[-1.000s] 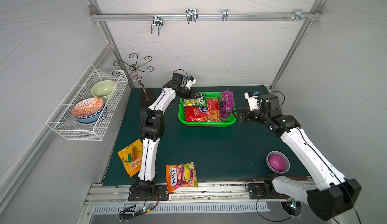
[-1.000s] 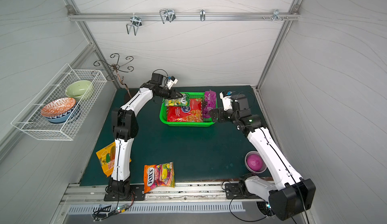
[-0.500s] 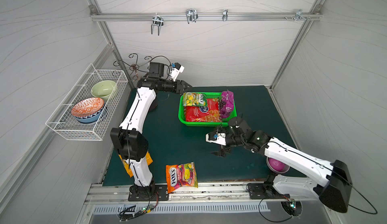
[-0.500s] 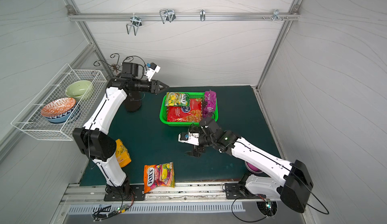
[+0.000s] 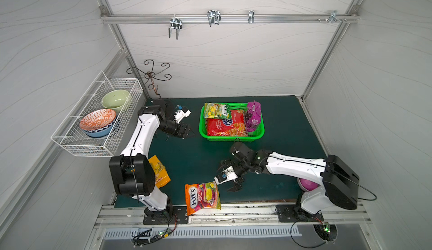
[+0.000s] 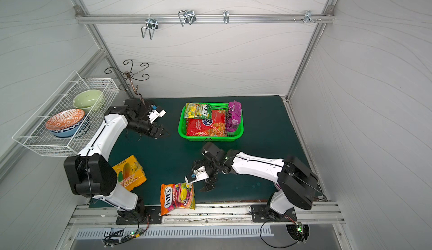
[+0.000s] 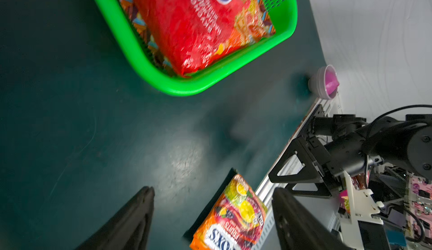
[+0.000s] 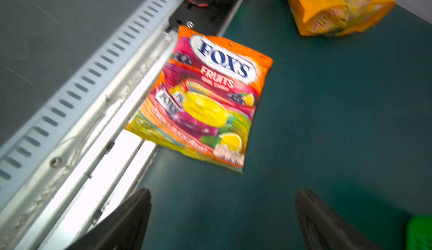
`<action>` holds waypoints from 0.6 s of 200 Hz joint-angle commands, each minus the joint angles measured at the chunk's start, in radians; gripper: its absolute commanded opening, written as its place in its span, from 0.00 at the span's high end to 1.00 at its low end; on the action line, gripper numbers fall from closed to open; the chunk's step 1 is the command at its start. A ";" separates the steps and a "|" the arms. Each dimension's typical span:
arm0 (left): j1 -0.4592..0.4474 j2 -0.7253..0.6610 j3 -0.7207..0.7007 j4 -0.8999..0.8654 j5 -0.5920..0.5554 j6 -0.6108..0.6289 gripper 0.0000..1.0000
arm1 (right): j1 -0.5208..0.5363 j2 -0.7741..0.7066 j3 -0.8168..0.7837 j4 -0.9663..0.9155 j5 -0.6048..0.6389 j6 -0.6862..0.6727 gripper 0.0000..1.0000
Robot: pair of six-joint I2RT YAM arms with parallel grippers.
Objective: Put the candies in the basket
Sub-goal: Pick up the candy at the center of the board.
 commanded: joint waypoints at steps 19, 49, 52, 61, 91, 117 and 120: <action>0.061 -0.042 -0.057 -0.018 -0.071 0.043 0.16 | 0.056 0.175 0.136 0.046 -0.112 0.180 0.01; 0.064 -0.069 -0.094 0.030 -0.110 0.022 0.16 | 0.060 0.330 0.231 0.059 -0.063 0.279 0.01; 0.064 -0.069 -0.096 0.031 -0.111 0.021 0.16 | 0.063 0.343 0.238 0.055 -0.053 0.281 0.01; 0.064 -0.068 -0.101 0.032 -0.115 0.019 0.16 | 0.070 0.366 0.248 0.056 -0.010 0.280 0.01; 0.066 -0.076 -0.124 0.037 -0.129 0.022 0.16 | 0.071 0.406 0.203 0.127 0.162 0.255 0.01; 0.067 -0.079 -0.136 0.042 -0.146 0.022 0.16 | 0.011 0.420 0.212 0.118 0.227 0.283 0.01; 0.067 -0.079 -0.136 0.042 -0.148 0.020 0.16 | 0.000 0.420 0.214 0.119 0.231 0.289 0.01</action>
